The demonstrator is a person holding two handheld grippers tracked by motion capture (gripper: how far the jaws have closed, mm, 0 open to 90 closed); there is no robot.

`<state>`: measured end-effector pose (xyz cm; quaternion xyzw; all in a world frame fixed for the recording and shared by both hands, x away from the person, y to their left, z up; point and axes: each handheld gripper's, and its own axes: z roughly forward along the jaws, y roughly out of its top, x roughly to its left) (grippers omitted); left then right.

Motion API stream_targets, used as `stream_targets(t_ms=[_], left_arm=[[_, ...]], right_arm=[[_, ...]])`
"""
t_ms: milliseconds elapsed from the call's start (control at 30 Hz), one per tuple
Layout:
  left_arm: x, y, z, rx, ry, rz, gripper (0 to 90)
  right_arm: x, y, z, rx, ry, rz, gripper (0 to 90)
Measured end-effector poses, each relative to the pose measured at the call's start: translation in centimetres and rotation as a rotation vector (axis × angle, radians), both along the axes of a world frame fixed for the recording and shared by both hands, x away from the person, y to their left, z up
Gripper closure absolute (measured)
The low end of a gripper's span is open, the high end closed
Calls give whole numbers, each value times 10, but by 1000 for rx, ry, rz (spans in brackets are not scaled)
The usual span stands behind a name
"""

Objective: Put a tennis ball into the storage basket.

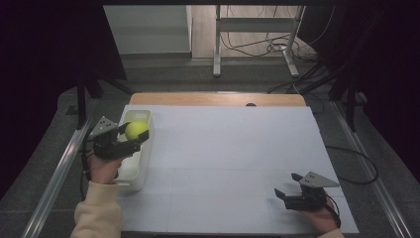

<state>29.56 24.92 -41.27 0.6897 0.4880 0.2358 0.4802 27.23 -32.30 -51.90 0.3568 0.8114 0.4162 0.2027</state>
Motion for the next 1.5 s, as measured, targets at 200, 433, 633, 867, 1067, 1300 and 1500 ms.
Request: stream_targets(t_ms=[200,433,633,867,1067,1300,1500], left_arm=[[1,8,-4,23,11,35,255],[3,15,-8,33,29,62,255],[7,15,-12,36,57,65,255],[11,13,-17,81,97,67,255],[19,14,-24,116,147,72,255],[27,17,-30,134,191,86,255],[28,20,-33,140,216,89,254]], right_arm=[[0,0,0,-1,0,-1,129],[0,0,0,0,2,0,129],[0,0,0,1,-2,-1,129],[-1,0,1,4,-5,0,129],[-1,1,1,2,-4,-1,129],[-1,1,1,2,-4,0,129],[0,1,0,5,-3,1,129]])
